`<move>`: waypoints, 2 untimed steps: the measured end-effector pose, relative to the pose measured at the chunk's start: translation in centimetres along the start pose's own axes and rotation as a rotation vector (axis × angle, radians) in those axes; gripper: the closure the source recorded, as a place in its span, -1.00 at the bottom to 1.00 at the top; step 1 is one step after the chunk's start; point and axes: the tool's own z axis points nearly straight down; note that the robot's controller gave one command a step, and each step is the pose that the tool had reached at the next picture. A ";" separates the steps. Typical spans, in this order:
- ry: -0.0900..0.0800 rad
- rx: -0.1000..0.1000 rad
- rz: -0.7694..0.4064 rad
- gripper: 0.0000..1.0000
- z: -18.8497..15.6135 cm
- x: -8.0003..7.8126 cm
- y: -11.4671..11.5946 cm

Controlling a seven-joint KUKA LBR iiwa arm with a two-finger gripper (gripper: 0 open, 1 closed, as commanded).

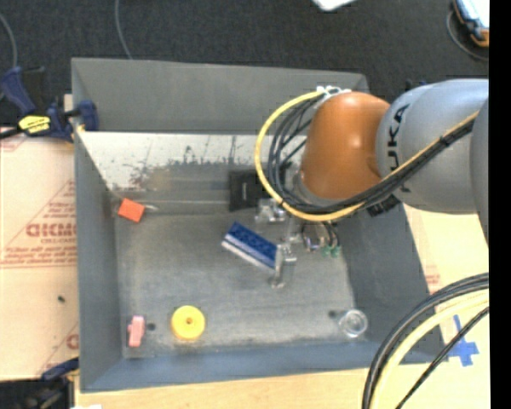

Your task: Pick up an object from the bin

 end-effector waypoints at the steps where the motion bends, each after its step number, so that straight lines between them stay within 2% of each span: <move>1: -0.008 0.001 0.133 -1.00 0.2 0.5 -1.7; 2: -0.013 0.002 0.010 -1.00 4.5 -3.5 -1.5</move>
Offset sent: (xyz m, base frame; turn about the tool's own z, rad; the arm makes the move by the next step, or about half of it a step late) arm 0.0438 -0.0118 -0.0629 -0.0259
